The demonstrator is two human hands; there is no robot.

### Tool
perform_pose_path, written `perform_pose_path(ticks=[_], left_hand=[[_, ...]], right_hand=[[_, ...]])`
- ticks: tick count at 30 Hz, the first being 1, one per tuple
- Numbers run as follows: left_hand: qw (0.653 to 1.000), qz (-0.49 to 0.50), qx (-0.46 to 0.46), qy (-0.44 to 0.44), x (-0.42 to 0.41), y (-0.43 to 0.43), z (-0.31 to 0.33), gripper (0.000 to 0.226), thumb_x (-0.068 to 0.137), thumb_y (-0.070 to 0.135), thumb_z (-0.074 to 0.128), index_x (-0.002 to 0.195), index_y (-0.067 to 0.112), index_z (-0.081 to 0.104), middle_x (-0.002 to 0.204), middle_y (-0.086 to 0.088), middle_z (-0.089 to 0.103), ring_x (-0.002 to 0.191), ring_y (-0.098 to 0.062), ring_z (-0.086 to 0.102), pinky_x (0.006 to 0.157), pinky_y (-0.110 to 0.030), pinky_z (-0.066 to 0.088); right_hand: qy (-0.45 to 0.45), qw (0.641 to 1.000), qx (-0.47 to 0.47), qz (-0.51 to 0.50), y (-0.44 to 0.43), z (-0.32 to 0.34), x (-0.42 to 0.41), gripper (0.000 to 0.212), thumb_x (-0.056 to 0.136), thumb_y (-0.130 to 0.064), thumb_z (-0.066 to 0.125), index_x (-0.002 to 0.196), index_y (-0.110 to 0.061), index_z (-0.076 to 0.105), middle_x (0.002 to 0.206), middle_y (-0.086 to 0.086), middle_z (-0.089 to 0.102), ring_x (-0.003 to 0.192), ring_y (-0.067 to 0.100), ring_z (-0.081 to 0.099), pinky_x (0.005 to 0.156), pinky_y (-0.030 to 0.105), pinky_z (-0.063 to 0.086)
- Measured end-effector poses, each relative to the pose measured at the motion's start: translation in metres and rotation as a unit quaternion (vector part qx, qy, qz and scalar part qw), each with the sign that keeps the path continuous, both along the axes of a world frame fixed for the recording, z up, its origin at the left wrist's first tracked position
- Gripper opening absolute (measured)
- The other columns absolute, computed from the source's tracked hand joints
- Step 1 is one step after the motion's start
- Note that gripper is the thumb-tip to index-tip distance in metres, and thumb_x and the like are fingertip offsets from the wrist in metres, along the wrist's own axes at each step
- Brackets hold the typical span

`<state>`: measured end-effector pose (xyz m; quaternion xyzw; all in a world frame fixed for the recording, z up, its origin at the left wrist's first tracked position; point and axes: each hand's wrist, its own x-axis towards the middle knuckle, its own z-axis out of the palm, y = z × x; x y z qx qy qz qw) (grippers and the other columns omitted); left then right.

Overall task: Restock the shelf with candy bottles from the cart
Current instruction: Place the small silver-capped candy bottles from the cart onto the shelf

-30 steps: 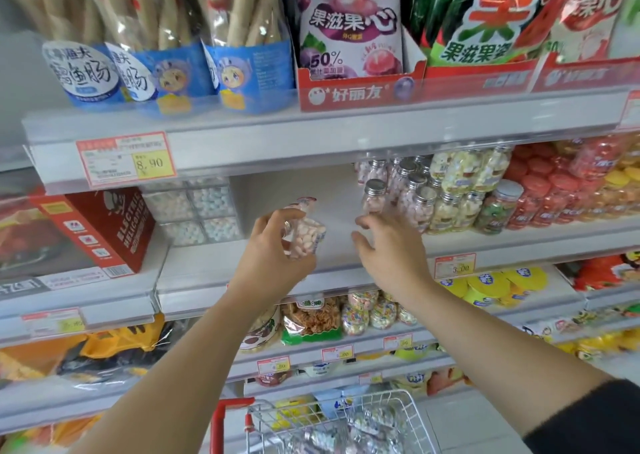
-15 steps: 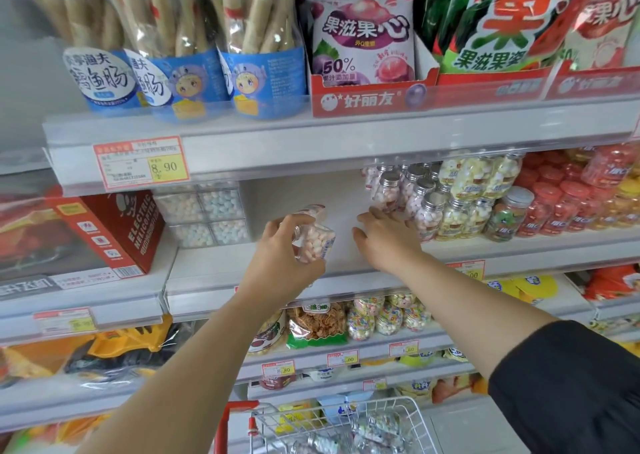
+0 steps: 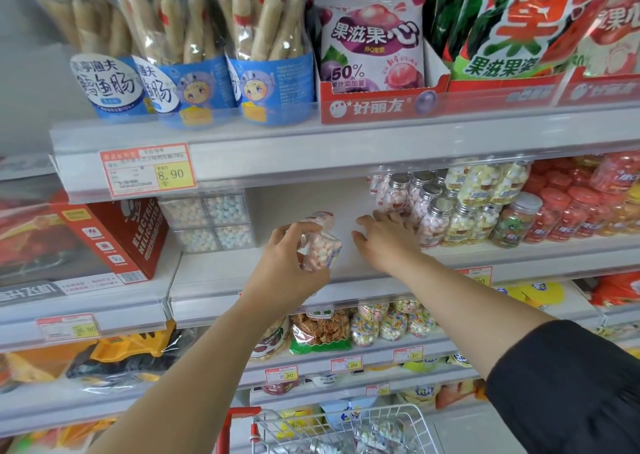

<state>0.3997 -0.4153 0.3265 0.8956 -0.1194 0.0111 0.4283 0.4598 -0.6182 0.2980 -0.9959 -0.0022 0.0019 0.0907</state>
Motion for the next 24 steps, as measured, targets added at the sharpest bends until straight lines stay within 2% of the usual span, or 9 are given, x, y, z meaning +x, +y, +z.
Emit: perform_pose_path(ticks=[3, 6, 10, 13, 16, 20, 22, 24], left_hand=[[1.0, -0.011, -0.022, 0.009, -0.001, 0.003, 0.002, 0.061, 0.078, 0.022, 0.078, 0.128, 0.038, 0.048, 0.129, 0.006, 0.043, 0.092, -0.004, 0.06, 0.058, -0.014, 0.055], [0.998, -0.035, -0.039, 0.019, -0.005, 0.004, 0.008, 0.061, 0.078, 0.02, 0.079, 0.126, 0.041, 0.048, 0.121, 0.006, 0.048, 0.092, -0.006, 0.062, 0.06, -0.013, 0.053], [0.996, -0.08, -0.035, 0.018, -0.011, 0.004, 0.023, 0.06, 0.078, 0.015, 0.078, 0.121, 0.043, 0.048, 0.112, 0.011, 0.048, 0.093, -0.006, 0.061, 0.066, -0.017, 0.056], [0.992, -0.119, 0.024, -0.026, -0.012, 0.006, 0.032, 0.06, 0.076, 0.018, 0.078, 0.124, 0.041, 0.049, 0.123, 0.015, 0.045, 0.095, -0.002, 0.06, 0.075, -0.021, 0.057], [0.97, -0.172, 0.143, -0.099, -0.01, 0.006, 0.032, 0.064, 0.075, 0.02, 0.077, 0.13, 0.035, 0.049, 0.138, 0.009, 0.04, 0.106, -0.014, 0.059, 0.079, -0.026, 0.058], [0.932, -0.199, 0.27, -0.135, -0.012, 0.002, 0.029, 0.068, 0.077, 0.018, 0.07, 0.134, 0.043, 0.041, 0.146, 0.004, 0.031, 0.114, -0.022, 0.054, 0.082, -0.034, 0.057], [0.927, -0.193, 0.286, -0.146, -0.013, 0.0, 0.027, 0.069, 0.079, 0.018, 0.069, 0.135, 0.044, 0.039, 0.148, 0.003, 0.027, 0.115, -0.024, 0.054, 0.083, -0.033, 0.056], [0.938, -0.172, 0.266, -0.139, -0.011, 0.0, 0.026, 0.068, 0.08, 0.019, 0.07, 0.134, 0.045, 0.038, 0.156, 0.004, 0.017, 0.114, -0.026, 0.056, 0.081, -0.031, 0.056]], right_hand=[[-0.072, 0.993, 0.088, 0.044, -0.007, 0.004, -0.013, 0.039, 0.1, -0.034, 0.046, 0.138, -0.024, 0.052, 0.137, 0.001, 0.059, 0.126, 0.027, 0.052, 0.104, 0.044, 0.041], [-0.118, 0.969, 0.169, 0.135, -0.011, 0.01, -0.029, 0.05, 0.094, -0.023, 0.063, 0.141, -0.02, 0.048, 0.14, 0.001, 0.052, 0.119, 0.02, 0.055, 0.099, 0.037, 0.046], [-0.157, 0.952, 0.18, 0.193, -0.011, 0.019, -0.037, 0.076, 0.087, -0.021, 0.073, 0.152, -0.019, 0.033, 0.151, 0.0, 0.039, 0.126, 0.021, 0.047, 0.101, 0.035, 0.044], [-0.195, 0.947, 0.121, 0.225, -0.012, 0.026, -0.04, 0.084, 0.084, -0.021, 0.075, 0.154, -0.02, 0.029, 0.154, 0.003, 0.036, 0.132, 0.024, 0.04, 0.107, 0.036, 0.036], [-0.186, 0.945, 0.081, 0.258, -0.009, 0.034, -0.044, 0.076, 0.084, -0.022, 0.074, 0.15, -0.022, 0.038, 0.148, -0.004, 0.046, 0.126, 0.019, 0.039, 0.106, 0.035, 0.038], [-0.153, 0.946, 0.057, 0.281, -0.01, 0.04, -0.043, 0.064, 0.086, -0.025, 0.074, 0.144, -0.022, 0.048, 0.133, -0.008, 0.058, 0.113, 0.016, 0.045, 0.089, 0.031, 0.043], [-0.127, 0.951, 0.097, 0.263, -0.01, 0.037, -0.043, 0.056, 0.084, -0.022, 0.075, 0.136, -0.02, 0.054, 0.126, -0.006, 0.06, 0.11, 0.015, 0.051, 0.085, 0.027, 0.043], [-0.119, 0.96, 0.178, 0.182, -0.01, 0.03, -0.042, 0.048, 0.083, -0.022, 0.076, 0.127, -0.017, 0.057, 0.116, -0.003, 0.061, 0.103, 0.016, 0.059, 0.078, 0.024, 0.042]])
